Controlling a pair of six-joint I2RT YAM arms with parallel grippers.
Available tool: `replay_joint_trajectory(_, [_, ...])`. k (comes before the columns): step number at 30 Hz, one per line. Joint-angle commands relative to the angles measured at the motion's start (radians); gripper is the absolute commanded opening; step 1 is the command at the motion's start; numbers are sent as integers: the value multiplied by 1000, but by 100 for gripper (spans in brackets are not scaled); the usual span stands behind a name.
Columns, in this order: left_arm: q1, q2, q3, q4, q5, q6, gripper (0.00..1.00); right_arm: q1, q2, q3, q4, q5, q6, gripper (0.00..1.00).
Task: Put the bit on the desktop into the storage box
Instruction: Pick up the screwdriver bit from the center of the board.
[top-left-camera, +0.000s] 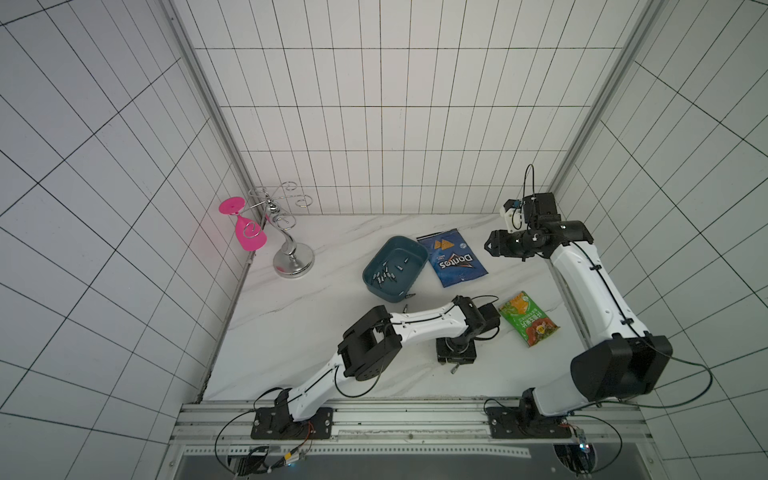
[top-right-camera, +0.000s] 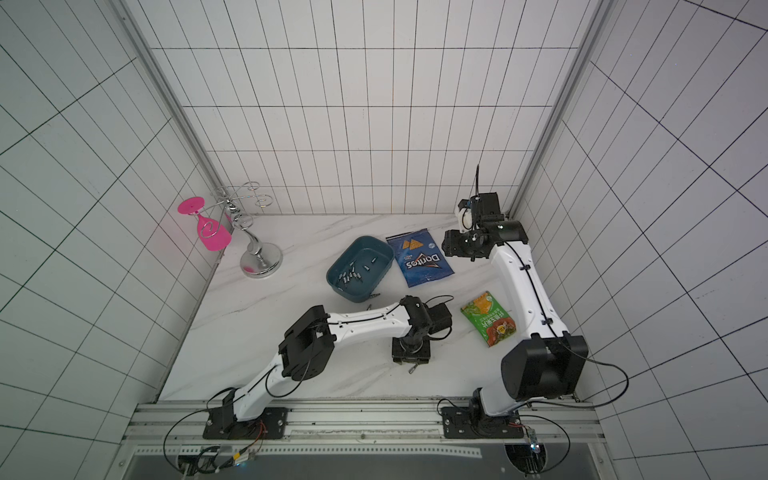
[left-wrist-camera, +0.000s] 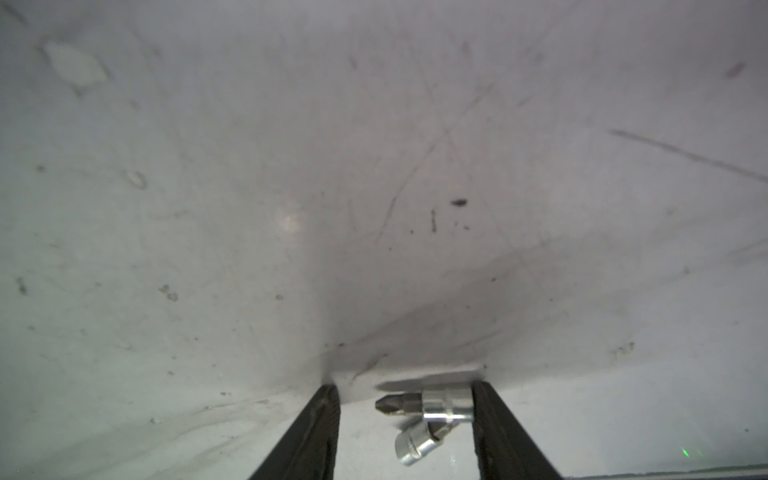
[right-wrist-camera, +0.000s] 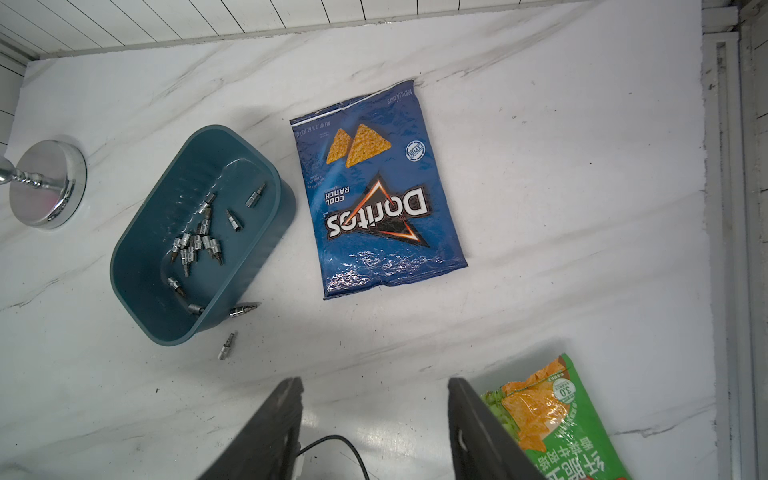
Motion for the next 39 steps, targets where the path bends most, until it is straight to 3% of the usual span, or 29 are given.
replay_joint_trajectory(1, [7, 38, 19, 7, -31, 20, 54, -13, -15, -9, -2, -14, -10, 59])
replay_joint_trajectory(29, [-8, 61, 47, 6, -3, 25, 29, -16, -12, -11, -2, -17, -10, 58])
replay_joint_trajectory(39, [6, 35, 43, -10, -29, 28, 29, -16, -11, -12, -3, -17, -9, 58])
